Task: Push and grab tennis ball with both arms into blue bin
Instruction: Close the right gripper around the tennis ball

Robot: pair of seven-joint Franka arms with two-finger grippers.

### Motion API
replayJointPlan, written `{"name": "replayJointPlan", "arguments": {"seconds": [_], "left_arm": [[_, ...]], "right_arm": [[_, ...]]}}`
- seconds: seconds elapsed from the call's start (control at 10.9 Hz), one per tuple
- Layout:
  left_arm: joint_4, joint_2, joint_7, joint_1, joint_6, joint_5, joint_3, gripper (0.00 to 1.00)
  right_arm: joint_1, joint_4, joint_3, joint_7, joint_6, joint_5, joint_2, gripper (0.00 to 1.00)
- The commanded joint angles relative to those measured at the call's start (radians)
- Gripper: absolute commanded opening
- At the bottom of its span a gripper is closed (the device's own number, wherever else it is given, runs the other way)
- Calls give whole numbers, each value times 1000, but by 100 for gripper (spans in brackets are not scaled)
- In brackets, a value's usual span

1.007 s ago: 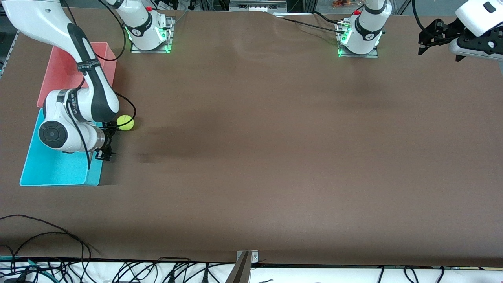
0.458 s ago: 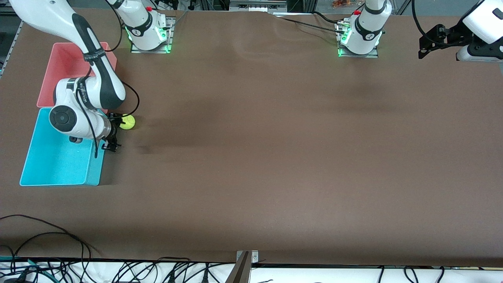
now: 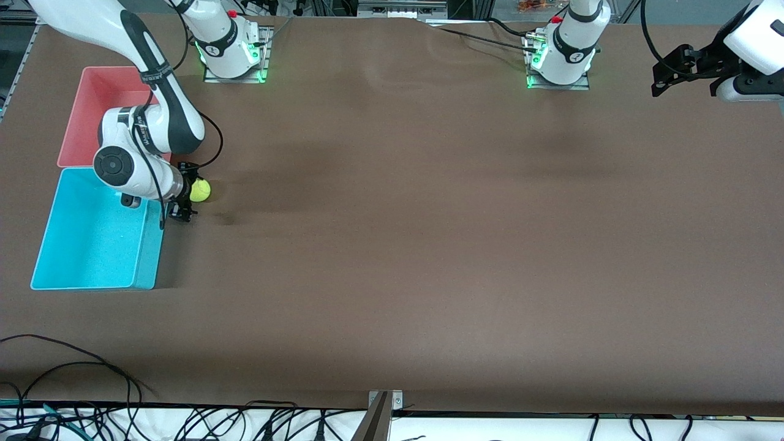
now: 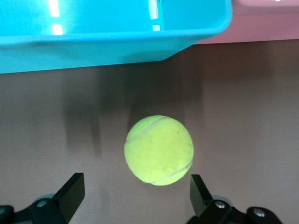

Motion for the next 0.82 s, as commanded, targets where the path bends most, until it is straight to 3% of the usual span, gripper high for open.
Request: {"name": "replayJointPlan", "arguments": {"seconds": [0.0, 0.27, 0.55, 0.73], "left_arm": [[39, 20, 9, 1, -28, -20, -3, 100], [39, 29, 214, 8, -2, -13, 0, 100], [53, 42, 215, -2, -6, -7, 5, 100], [56, 55, 216, -15, -7, -8, 35, 100]], "right_arm": [[-6, -87, 0, -45, 80, -18, -46, 100], [-9, -128, -4, -46, 160, -18, -35, 93], [-9, -137, -13, -48, 170, -30, -32, 71], [-9, -139, -33, -45, 203, -57, -9, 66]]}}
